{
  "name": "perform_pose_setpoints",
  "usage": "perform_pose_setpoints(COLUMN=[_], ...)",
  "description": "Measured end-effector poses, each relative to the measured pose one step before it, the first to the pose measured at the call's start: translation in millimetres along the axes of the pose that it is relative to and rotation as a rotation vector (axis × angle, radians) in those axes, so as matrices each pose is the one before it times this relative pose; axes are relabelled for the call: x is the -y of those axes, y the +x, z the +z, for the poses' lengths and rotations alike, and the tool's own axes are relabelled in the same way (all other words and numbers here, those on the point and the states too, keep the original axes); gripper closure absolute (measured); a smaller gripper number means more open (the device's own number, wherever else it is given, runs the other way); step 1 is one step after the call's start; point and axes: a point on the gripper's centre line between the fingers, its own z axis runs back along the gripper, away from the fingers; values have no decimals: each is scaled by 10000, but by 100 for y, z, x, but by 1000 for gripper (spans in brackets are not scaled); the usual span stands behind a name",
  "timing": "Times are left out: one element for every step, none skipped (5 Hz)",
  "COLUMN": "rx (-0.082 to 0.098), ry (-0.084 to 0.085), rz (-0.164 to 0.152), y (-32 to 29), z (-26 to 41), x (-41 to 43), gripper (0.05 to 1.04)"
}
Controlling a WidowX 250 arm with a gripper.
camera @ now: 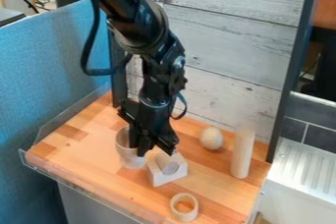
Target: Put a cylinder on the ring
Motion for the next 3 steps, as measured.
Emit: perform_pose_setpoints(rx=[-224,-610,-345], ry=[-507,-673,-362], rz=[-626,-253,-175], y=[-676,-143,735], z=[2188,1231,617], x=[1092,819,596], gripper=[979,979,979])
